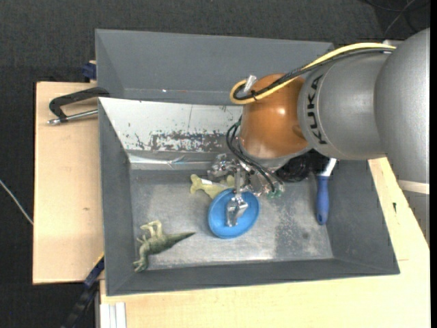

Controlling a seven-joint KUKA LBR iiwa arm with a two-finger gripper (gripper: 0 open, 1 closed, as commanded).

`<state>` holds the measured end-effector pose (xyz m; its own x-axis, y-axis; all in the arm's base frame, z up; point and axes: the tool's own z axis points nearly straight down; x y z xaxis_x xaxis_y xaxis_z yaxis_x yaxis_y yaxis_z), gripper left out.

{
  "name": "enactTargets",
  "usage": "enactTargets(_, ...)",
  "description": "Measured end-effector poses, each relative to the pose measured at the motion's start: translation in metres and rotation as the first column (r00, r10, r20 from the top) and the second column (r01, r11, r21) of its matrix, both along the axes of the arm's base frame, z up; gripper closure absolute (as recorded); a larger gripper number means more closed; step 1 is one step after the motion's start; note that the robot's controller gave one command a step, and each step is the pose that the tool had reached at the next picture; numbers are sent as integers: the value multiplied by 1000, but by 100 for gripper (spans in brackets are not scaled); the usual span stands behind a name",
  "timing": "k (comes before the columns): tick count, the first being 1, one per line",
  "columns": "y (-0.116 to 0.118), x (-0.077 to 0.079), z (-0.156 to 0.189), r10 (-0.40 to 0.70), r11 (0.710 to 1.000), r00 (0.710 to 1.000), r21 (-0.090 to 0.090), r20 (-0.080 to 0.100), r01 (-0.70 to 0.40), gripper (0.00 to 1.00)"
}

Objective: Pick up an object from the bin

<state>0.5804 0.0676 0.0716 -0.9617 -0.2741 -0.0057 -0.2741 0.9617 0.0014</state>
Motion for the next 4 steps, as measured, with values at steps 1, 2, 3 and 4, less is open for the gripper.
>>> enactTargets(1,57,-11,31,418,909,909,-1,5,-418,0)
enactTargets(2,68,12,30,727,687,687,-5,3,-727,0)
enactTargets(3,43,-1,2,942,335,335,4,-7,-942,0)
enactTargets(4,45,0,5,941,338,338,0,-6,-941,0)
